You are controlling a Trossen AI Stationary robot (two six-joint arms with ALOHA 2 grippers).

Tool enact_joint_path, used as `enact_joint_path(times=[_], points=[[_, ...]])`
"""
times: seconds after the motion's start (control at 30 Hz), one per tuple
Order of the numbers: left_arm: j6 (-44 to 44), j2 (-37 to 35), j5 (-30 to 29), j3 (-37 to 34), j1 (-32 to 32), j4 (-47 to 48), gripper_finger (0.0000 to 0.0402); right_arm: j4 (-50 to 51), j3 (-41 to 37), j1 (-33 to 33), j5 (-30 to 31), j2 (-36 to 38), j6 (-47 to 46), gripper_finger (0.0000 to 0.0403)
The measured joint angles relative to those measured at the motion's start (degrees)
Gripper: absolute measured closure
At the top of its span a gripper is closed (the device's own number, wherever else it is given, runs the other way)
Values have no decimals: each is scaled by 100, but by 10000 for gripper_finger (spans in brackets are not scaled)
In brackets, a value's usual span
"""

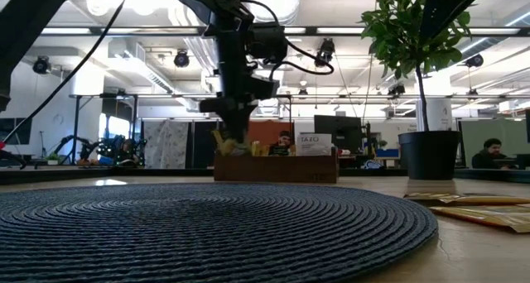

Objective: Pick & Place Tea
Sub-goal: Put the yellow tea bag into the left section of the wooden organizer

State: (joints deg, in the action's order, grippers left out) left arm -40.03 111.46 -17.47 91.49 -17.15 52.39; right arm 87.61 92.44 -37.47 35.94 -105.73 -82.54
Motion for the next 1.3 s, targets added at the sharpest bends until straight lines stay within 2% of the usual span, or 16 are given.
enact_joint_path(times=[0.4,0.7,0.97,1.13,1.3], points=[[80,0,-171,-1,11,-236,362,-7,0,0,5,0,4,327],[-194,0,-1227,31,7,-571,362,0,-53,0,22,0,11,330],[324,-7,-1185,239,126,-573,362,-2,-66,0,22,0,36,326],[747,-17,-520,234,140,-591,362,2,-70,0,22,0,50,328],[1099,-17,-321,-22,136,-635,362,0,-74,-2,20,0,48,326]])
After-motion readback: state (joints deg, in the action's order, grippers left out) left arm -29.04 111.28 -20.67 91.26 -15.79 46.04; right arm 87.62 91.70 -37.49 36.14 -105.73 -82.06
